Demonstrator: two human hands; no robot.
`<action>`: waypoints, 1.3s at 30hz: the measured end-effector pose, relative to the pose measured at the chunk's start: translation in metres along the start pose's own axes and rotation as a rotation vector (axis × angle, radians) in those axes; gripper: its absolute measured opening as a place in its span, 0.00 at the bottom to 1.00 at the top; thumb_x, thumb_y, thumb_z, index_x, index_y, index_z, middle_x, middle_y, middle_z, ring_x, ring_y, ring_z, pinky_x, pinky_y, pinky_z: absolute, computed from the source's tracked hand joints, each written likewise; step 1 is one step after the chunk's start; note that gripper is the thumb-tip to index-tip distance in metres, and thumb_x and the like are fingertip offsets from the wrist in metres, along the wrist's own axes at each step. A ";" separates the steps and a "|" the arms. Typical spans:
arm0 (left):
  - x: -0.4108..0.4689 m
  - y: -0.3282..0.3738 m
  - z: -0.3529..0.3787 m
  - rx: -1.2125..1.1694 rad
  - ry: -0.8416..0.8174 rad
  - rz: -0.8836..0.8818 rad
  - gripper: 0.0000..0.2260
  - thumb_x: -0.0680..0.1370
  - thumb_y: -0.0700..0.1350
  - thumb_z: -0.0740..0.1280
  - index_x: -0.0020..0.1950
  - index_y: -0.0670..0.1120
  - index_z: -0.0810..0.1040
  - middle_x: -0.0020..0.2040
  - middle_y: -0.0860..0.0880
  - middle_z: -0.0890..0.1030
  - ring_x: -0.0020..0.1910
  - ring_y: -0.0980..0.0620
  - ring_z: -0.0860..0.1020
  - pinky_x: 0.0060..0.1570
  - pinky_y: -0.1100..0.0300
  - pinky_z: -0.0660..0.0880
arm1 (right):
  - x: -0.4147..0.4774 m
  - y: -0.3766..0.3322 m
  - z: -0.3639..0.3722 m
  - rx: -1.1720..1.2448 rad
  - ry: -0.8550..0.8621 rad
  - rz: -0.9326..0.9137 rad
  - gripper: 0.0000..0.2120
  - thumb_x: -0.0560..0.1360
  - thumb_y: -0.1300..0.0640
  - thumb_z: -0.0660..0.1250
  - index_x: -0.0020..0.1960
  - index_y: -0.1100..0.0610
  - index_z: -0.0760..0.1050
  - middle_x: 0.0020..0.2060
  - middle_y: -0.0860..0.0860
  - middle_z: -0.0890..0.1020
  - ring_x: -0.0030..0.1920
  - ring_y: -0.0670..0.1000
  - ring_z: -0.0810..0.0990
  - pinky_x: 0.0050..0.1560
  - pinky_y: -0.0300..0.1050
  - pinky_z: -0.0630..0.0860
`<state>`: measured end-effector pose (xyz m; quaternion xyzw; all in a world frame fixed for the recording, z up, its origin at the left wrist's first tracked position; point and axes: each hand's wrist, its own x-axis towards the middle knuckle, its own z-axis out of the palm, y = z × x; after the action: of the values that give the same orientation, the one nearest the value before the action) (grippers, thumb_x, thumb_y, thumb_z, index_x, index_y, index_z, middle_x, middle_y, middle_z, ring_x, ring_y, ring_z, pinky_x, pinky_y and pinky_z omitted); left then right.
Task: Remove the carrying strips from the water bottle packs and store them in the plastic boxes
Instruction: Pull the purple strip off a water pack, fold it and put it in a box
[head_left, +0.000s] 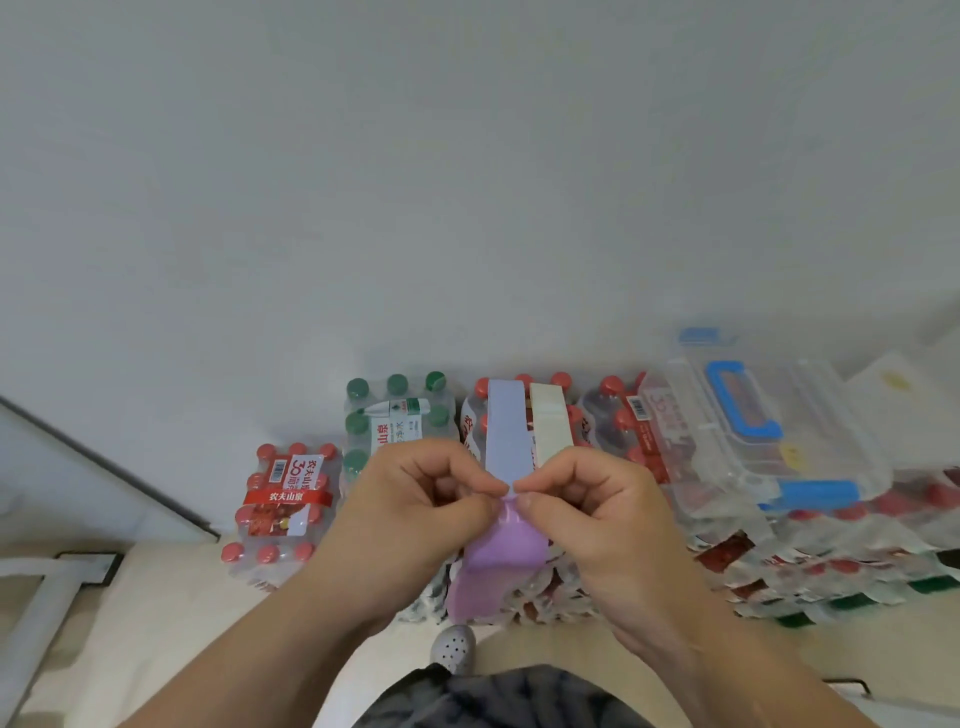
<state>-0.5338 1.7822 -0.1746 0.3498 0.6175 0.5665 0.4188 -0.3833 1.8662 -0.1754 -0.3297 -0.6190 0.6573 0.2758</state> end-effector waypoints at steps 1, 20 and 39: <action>-0.006 -0.001 0.008 0.006 -0.011 -0.015 0.12 0.72 0.26 0.70 0.36 0.43 0.84 0.32 0.38 0.80 0.33 0.47 0.74 0.36 0.54 0.72 | -0.007 0.002 -0.005 -0.015 0.008 -0.009 0.12 0.72 0.72 0.72 0.38 0.57 0.84 0.31 0.52 0.83 0.34 0.46 0.79 0.37 0.38 0.77; -0.098 -0.001 0.078 0.096 0.159 0.038 0.07 0.73 0.32 0.73 0.42 0.43 0.86 0.39 0.35 0.84 0.43 0.31 0.80 0.45 0.42 0.80 | -0.107 0.007 -0.050 0.051 -0.042 0.002 0.07 0.74 0.65 0.73 0.43 0.54 0.85 0.32 0.50 0.85 0.33 0.43 0.80 0.36 0.34 0.75; -0.121 -0.005 0.073 0.160 0.170 -0.023 0.07 0.73 0.38 0.75 0.47 0.49 0.86 0.39 0.41 0.85 0.43 0.37 0.83 0.48 0.44 0.81 | -0.116 0.009 -0.045 0.020 -0.104 0.054 0.11 0.75 0.67 0.71 0.43 0.52 0.84 0.34 0.51 0.84 0.36 0.44 0.80 0.39 0.35 0.76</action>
<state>-0.4179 1.7019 -0.1658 0.3257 0.6981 0.5382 0.3419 -0.2747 1.8042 -0.1739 -0.3087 -0.6167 0.6870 0.2289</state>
